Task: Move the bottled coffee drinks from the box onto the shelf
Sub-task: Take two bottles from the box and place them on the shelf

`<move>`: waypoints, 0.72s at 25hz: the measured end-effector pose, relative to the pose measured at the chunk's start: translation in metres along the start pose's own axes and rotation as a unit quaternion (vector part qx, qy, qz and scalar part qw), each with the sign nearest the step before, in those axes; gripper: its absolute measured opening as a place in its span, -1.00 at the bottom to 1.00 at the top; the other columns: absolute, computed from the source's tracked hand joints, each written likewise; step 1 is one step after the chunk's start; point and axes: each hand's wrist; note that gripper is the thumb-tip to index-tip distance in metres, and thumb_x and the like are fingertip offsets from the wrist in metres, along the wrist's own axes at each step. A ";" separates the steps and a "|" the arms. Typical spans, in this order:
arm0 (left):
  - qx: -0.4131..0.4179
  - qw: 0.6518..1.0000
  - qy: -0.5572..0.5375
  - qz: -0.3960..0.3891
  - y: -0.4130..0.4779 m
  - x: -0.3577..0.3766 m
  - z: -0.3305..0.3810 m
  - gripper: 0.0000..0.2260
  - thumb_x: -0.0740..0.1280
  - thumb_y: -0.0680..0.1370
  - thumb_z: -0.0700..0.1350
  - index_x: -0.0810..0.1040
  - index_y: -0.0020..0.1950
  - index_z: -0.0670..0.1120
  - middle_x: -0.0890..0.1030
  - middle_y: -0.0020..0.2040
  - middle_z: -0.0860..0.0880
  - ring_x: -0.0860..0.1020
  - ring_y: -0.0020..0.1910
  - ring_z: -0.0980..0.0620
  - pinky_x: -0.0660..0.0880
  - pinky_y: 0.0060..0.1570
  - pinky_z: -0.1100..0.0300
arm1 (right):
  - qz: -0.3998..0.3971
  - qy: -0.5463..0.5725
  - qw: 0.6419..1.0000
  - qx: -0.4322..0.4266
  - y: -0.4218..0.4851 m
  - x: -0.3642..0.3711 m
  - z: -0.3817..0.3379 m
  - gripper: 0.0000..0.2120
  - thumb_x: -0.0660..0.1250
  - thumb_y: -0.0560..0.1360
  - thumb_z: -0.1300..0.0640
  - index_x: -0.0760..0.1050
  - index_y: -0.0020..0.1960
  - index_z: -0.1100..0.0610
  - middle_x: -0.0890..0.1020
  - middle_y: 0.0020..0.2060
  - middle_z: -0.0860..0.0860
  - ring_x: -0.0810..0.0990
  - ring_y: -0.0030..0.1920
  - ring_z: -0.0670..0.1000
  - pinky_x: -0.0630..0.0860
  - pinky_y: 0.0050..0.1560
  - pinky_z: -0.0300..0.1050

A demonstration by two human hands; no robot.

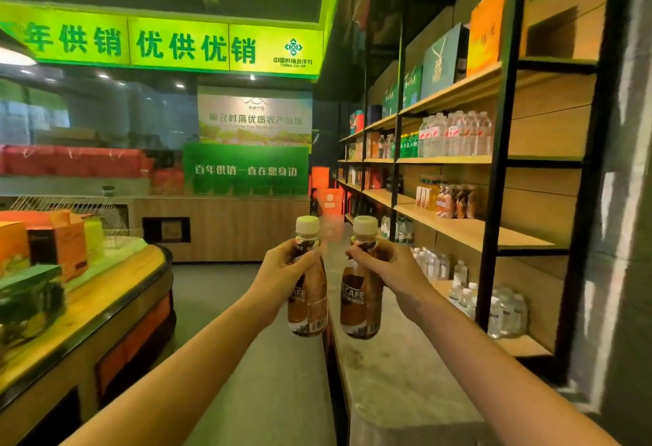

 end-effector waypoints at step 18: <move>0.008 0.990 -0.018 -0.136 0.511 0.004 -0.202 -0.93 0.26 0.57 -0.12 0.49 -0.03 0.05 0.59 -0.08 0.04 0.56 -0.08 0.13 0.47 -0.13 0.26 | 0.128 -0.042 0.989 0.057 0.468 -0.016 0.197 -0.50 0.43 0.35 -0.09 0.51 0.21 0.12 0.62 0.12 0.06 0.53 0.19 0.10 0.38 0.32 0.18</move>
Point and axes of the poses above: each hand's wrist, its own y-axis towards the middle knuckle, its own x-axis out of the palm, z = x × y
